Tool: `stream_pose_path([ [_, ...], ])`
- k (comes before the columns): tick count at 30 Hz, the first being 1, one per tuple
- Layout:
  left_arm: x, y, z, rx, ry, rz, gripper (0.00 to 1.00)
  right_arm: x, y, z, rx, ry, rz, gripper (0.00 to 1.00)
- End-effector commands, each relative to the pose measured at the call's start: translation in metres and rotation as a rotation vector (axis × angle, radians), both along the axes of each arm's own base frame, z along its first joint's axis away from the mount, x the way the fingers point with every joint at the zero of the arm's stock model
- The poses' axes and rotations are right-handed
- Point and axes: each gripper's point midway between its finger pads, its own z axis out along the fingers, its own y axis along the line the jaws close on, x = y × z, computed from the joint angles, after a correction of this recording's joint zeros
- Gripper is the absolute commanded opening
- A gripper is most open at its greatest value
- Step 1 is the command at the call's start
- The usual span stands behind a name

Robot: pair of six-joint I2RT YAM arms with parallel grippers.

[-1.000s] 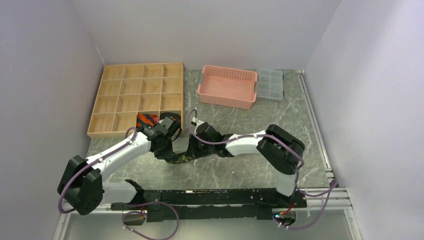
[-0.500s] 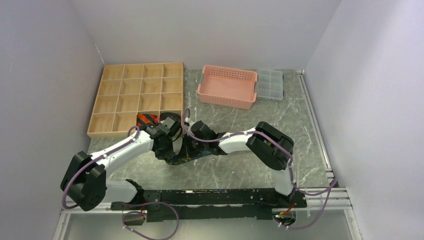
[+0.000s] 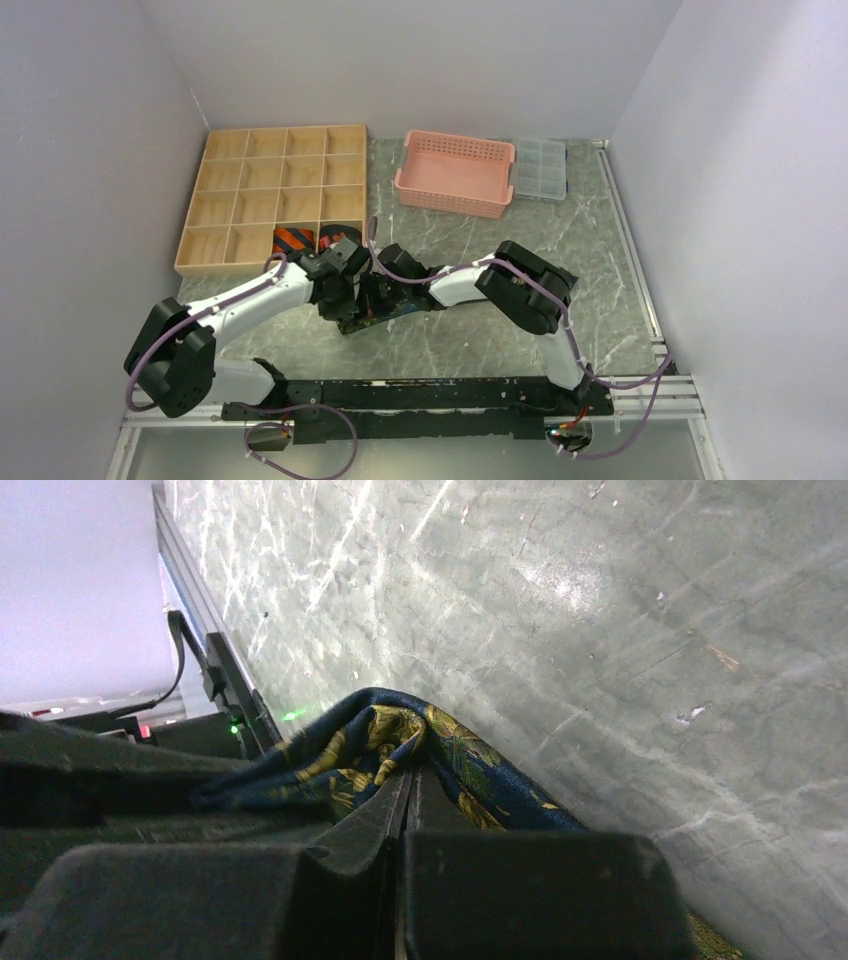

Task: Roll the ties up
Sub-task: Roll the tie at the center of the board.

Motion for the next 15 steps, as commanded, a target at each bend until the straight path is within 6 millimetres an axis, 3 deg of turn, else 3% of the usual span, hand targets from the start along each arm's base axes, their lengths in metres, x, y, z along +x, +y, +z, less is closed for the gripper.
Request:
stream_pose_path([
  [1, 0.009, -0.039, 0.001, -0.108, -0.03, -0.018, 0.03, -0.006, 0.01, -0.002, 0.029, 0.004, 0.019, 0.0],
  [4, 0.01, -0.04, 0.0, -0.098, -0.045, -0.01, 0.03, -0.005, 0.0, -0.003, 0.017, -0.005, -0.015, 0.0],
  [15, 0.01, -0.026, 0.004, -0.035, -0.065, -0.002, 0.03, 0.007, -0.026, 0.023, -0.007, -0.127, -0.118, 0.0],
])
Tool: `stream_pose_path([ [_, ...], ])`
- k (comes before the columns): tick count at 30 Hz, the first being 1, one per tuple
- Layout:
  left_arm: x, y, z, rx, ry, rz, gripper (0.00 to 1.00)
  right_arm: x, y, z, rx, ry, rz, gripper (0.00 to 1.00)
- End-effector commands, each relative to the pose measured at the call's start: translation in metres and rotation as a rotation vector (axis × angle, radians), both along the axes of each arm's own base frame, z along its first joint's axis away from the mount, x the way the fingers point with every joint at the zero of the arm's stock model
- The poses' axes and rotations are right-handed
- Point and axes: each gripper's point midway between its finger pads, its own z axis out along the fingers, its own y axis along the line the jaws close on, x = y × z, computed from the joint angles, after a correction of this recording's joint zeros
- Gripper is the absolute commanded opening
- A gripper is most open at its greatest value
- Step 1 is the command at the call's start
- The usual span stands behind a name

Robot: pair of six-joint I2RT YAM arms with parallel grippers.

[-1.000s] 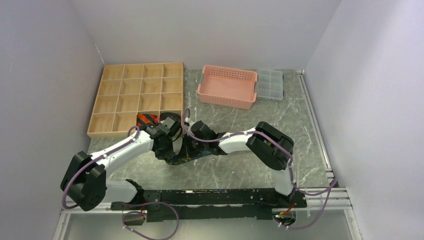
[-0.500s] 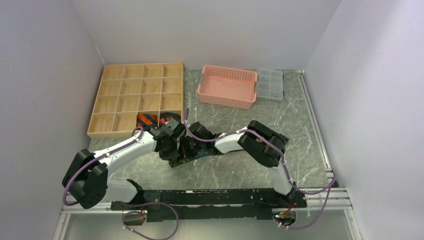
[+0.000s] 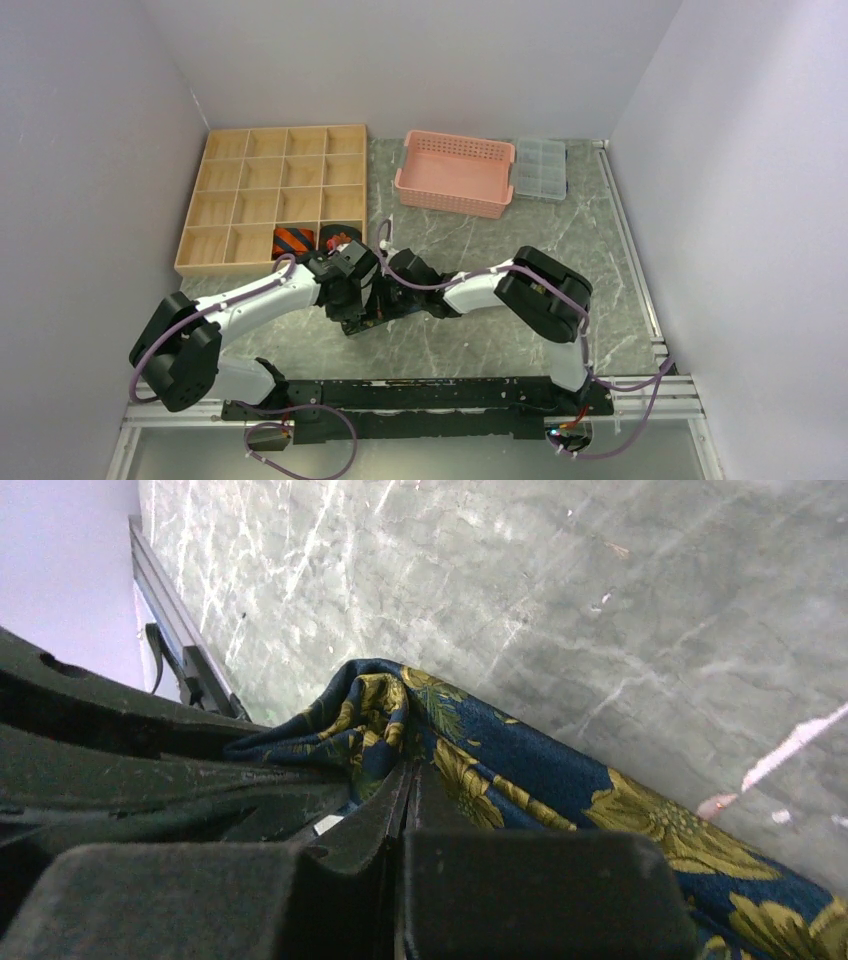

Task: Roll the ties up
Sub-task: Roll the tie at the center of the board.

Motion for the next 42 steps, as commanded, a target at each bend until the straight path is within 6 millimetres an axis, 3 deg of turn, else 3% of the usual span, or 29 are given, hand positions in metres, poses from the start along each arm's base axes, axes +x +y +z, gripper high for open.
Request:
stream_pose_path([
  [1, 0.01, -0.005, 0.011, -0.016, -0.05, 0.016, 0.03, 0.006, -0.001, 0.022, 0.038, -0.072, -0.028, 0.0],
  [10, 0.01, 0.001, 0.023, -0.003, -0.071, 0.018, 0.03, 0.006, 0.007, 0.059, 0.144, -0.098, -0.027, 0.0],
  [17, 0.008, 0.002, 0.026, -0.006, -0.07, 0.014, 0.03, 0.004, 0.01, 0.046, 0.129, -0.061, -0.017, 0.0],
  [23, 0.011, -0.009, 0.026, -0.034, -0.068, 0.0, 0.03, -0.01, 0.021, 0.026, 0.144, 0.05, 0.047, 0.0],
  [28, 0.015, -0.017, 0.022, -0.029, -0.064, -0.019, 0.03, -0.011, 0.016, 0.023, 0.147, 0.064, 0.044, 0.0],
  [33, 0.019, -0.018, 0.019, 0.02, -0.064, -0.036, 0.03, -0.001, -0.007, 0.023, 0.111, 0.016, -0.03, 0.0],
  [36, 0.019, -0.02, 0.016, 0.043, -0.058, -0.05, 0.03, 0.009, -0.028, 0.032, 0.059, -0.076, -0.102, 0.0],
  [42, 0.021, -0.023, 0.006, 0.119, -0.027, -0.067, 0.03, 0.026, -0.076, 0.024, -0.041, -0.157, -0.271, 0.0],
])
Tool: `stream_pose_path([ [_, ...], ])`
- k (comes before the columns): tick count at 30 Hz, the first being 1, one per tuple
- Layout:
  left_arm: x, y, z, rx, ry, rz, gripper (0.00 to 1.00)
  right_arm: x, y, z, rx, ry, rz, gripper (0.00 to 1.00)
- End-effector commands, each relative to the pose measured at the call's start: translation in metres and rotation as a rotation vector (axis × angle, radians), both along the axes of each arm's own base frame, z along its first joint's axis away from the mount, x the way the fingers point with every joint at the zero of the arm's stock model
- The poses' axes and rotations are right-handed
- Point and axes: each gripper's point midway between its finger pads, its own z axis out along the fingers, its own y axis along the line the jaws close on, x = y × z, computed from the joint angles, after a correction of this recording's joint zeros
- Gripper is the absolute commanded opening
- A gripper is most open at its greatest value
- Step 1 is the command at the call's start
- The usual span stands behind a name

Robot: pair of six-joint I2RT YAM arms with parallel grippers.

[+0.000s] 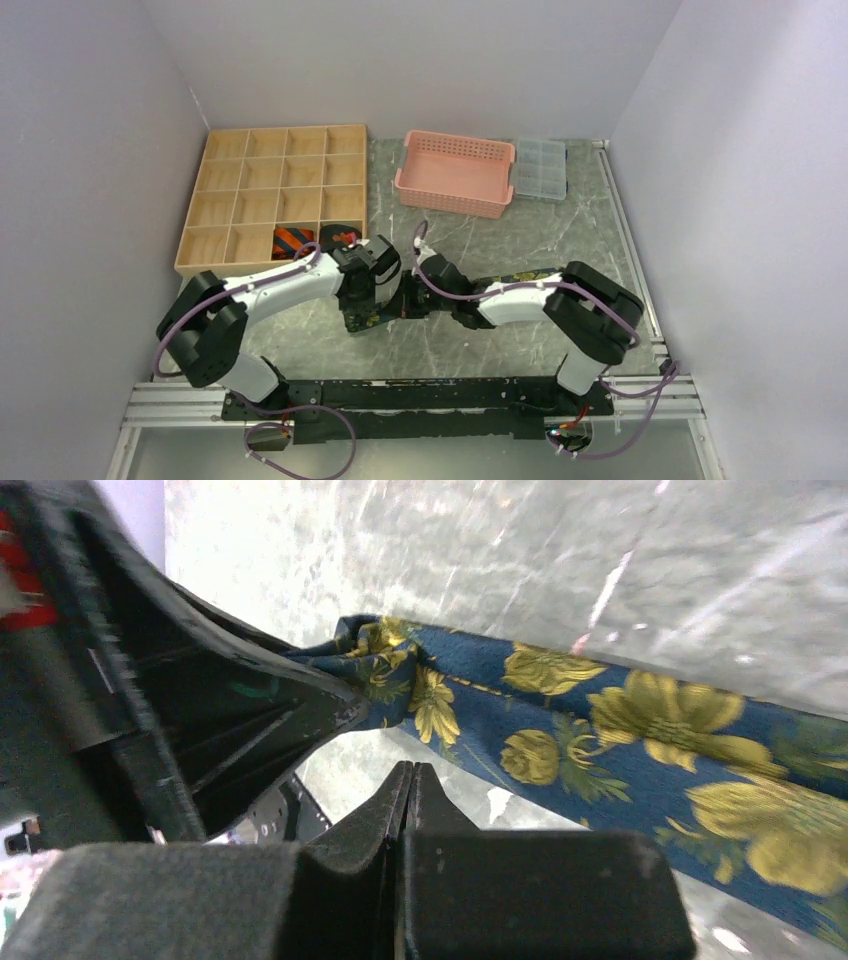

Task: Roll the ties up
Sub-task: Roll the tie at the center of the board.

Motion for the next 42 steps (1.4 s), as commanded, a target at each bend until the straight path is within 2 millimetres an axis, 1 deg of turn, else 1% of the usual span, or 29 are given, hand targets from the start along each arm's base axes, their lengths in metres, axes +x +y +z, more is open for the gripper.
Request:
stream_pose_path([
  [1, 0.012, -0.007, 0.002, 0.054, -0.023, -0.014, 0.03, 0.027, -0.031, 0.001, -0.059, -0.108, -0.15, 0.0],
  [8, 0.014, -0.018, -0.002, 0.136, -0.014, -0.032, 0.03, 0.034, -0.058, 0.003, -0.088, -0.157, -0.217, 0.0],
  [10, 0.015, -0.022, -0.001, 0.142, -0.018, -0.038, 0.03, 0.038, -0.067, 0.002, -0.101, -0.172, -0.246, 0.0],
  [12, 0.016, -0.028, -0.002, 0.136, -0.016, -0.048, 0.03, 0.037, -0.077, 0.0, -0.115, -0.178, -0.26, 0.0],
  [15, 0.015, -0.038, -0.006, 0.109, 0.0, -0.079, 0.1, 0.037, -0.089, -0.001, -0.132, -0.19, -0.283, 0.0],
  [18, 0.012, -0.049, -0.01, 0.073, 0.022, -0.104, 0.19, 0.037, -0.098, -0.001, -0.141, -0.201, -0.299, 0.0],
  [21, 0.01, -0.054, -0.013, 0.06, 0.028, -0.117, 0.27, 0.037, -0.103, 0.001, -0.145, -0.212, -0.31, 0.0],
  [26, 0.005, -0.06, -0.014, 0.043, 0.031, -0.13, 0.4, 0.037, -0.107, 0.004, -0.143, -0.223, -0.315, 0.01],
  [29, 0.005, -0.062, -0.009, 0.027, 0.017, -0.129, 0.48, 0.034, -0.106, 0.004, -0.141, -0.225, -0.301, 0.01],
  [35, 0.008, -0.064, 0.011, -0.035, -0.051, -0.11, 0.54, 0.03, -0.102, 0.007, -0.15, -0.243, -0.237, 0.04],
  [38, 0.01, -0.063, 0.024, -0.072, -0.093, -0.098, 0.58, 0.028, -0.1, 0.01, -0.153, -0.257, -0.204, 0.09],
  [42, 0.008, -0.06, 0.037, -0.119, -0.134, -0.083, 0.61, 0.026, -0.096, 0.018, -0.146, -0.27, -0.163, 0.21],
])
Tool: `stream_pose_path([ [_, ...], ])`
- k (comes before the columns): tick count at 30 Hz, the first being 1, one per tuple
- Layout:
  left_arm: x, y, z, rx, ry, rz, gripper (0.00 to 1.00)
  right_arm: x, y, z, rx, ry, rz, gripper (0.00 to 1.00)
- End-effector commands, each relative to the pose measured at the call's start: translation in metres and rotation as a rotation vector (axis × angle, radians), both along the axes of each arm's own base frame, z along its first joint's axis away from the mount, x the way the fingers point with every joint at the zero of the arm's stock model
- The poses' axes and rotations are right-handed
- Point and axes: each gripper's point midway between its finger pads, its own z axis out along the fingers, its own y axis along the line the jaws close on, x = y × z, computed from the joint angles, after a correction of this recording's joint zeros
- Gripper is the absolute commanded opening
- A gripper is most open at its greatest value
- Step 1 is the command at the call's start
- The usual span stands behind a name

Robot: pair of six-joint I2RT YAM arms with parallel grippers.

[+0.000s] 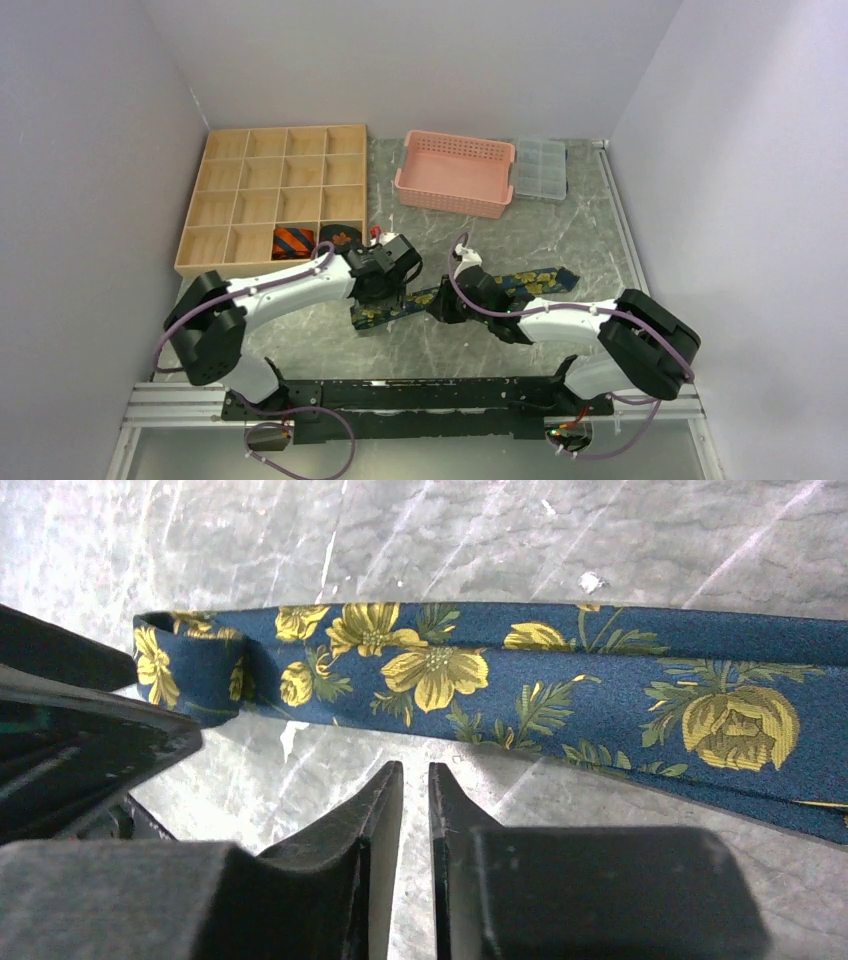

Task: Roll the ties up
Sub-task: Roll the tie at the center of the board.

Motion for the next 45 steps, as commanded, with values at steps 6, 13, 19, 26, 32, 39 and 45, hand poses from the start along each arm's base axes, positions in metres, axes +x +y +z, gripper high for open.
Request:
stream_pose_path([
  [6, -0.002, 0.023, 0.034, -0.165, -0.178, 0.132, 0.64, -0.006, 0.041, 0.057, 0.072, -0.074, 0.189, 0.29],
  [13, -0.01, 0.075, 0.023, -0.434, -0.378, 0.335, 0.83, -0.004, 0.078, 0.063, -0.008, -0.074, 0.258, 0.4],
  [19, -0.013, 0.089, 0.022, -0.684, -0.474, 0.387, 0.87, 0.004, 0.091, 0.05, -0.085, -0.068, 0.255, 0.44],
  [26, -0.012, 0.077, 0.005, -0.778, -0.419, 0.363, 0.86, 0.005, 0.098, 0.034, -0.114, -0.046, 0.266, 0.43],
  [32, -0.001, 0.064, -0.006, -0.746, -0.33, 0.323, 0.86, 0.007, 0.09, 0.028, -0.12, -0.045, 0.22, 0.42],
  [39, 0.007, 0.063, -0.007, -0.752, -0.321, 0.317, 0.85, 0.007, 0.096, 0.059, -0.068, -0.079, 0.236, 0.45],
  [45, 0.004, 0.064, -0.011, -0.737, -0.301, 0.311, 0.83, -0.001, 0.11, 0.042, -0.063, -0.005, 0.288, 0.44],
])
